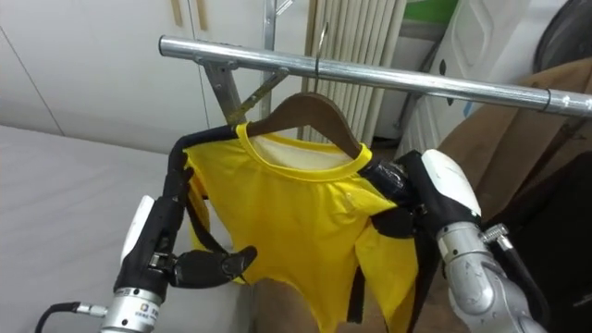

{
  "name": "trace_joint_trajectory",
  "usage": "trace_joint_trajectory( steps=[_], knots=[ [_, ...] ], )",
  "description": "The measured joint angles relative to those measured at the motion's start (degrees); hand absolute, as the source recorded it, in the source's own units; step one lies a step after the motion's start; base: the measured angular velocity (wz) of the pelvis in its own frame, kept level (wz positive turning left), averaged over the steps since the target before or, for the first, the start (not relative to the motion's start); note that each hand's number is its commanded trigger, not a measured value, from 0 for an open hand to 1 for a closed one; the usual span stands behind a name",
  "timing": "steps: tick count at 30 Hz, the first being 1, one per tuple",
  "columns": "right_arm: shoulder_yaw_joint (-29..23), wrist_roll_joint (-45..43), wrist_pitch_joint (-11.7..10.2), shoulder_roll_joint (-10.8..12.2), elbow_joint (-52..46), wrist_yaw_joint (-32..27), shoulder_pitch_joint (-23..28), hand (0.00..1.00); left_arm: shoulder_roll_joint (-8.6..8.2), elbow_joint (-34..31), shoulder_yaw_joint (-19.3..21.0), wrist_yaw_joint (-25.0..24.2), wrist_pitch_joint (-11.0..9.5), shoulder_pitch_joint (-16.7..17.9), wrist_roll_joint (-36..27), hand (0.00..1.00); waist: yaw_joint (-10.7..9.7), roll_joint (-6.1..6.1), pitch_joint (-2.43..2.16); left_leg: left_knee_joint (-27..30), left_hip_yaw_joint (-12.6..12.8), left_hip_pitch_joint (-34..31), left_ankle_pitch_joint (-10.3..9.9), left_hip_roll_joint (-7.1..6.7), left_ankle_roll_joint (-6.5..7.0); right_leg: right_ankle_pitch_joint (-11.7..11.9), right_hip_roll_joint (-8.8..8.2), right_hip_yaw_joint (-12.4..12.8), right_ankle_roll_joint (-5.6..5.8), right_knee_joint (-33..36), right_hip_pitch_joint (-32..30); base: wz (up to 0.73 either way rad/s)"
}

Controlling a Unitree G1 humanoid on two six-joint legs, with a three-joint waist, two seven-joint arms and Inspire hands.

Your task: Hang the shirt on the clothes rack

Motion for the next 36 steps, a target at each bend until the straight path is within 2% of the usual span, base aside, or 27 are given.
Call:
trace_joint_trajectory(
  steps=[8,12,24,25,26,27,28,36],
  knots=[
    [0.0,4.7,0.0,0.5,6.9,2.9,-0.4,1.00,0.27,2.8,0.1,-1.2,0.0,0.0,0.0,0.00,0.1,-0.02,0.00,0.0,0.0,-0.1,0.0,-0.04,0.00,0.0,-0.14,-0.7,0.00,0.1,-0.1,0.00],
    [-0.8,8.0,0.0,1.7,9.5,3.0,-0.8,1.00,0.51,2.8,0.4,-1.6,0.0,-0.1,0.0,0.00,-0.1,-0.03,-0.01,0.0,0.0,0.0,0.1,-0.09,-0.11,0.0,-0.22,-1.0,-0.02,0.0,0.0,0.00],
    [-1.3,8.3,0.0,3.0,15.2,2.3,-1.0,1.00,0.51,2.8,2.3,-0.1,0.0,-0.1,0.6,0.00,-0.1,-0.15,-0.22,0.2,-1.5,-0.3,0.1,-0.07,-0.14,0.0,-0.32,-2.5,-0.08,-0.9,0.8,0.06],
    [-1.4,8.3,0.0,3.2,15.4,2.2,-1.0,0.93,0.51,2.8,2.4,-0.1,0.0,-0.1,0.6,0.00,-0.1,-0.14,-0.23,0.2,-1.5,-0.3,0.1,-0.06,-0.14,0.0,-0.32,-2.5,-0.08,-0.9,0.8,0.00],
    [-1.4,8.3,0.0,3.7,15.9,2.1,-1.0,0.62,0.47,2.8,2.4,-0.1,0.1,-0.1,0.6,0.00,-0.2,-0.14,-0.24,0.2,-1.5,-0.3,0.1,-0.04,-0.14,0.0,-0.32,-2.6,-0.08,-0.9,0.8,0.00],
    [-1.4,8.3,0.0,4.0,16.2,2.1,-1.0,0.50,0.36,2.8,2.4,-0.1,0.2,-0.1,0.6,0.00,-0.2,-0.13,-0.25,0.2,-1.5,-0.3,0.1,-0.04,-0.14,0.0,-0.32,-2.6,-0.08,-0.9,0.8,0.00],
    [-1.4,8.3,0.0,4.2,16.4,2.1,-1.0,0.01,0.30,2.8,2.4,-0.2,0.2,-0.1,0.6,0.00,-0.2,-0.14,-0.25,0.2,-1.5,-0.3,0.1,-0.04,-0.14,0.0,-0.32,-2.7,-0.08,-0.9,0.8,0.00],
    [-1.4,8.5,0.0,4.5,17.6,2.2,-1.0,0.00,0.22,2.8,2.4,-0.2,0.3,-0.1,0.6,0.00,-0.3,-0.12,-0.72,0.2,-1.5,-0.1,0.1,-0.04,-0.14,0.0,-0.35,-2.7,-0.08,-0.9,1.0,0.00]
  ],
)
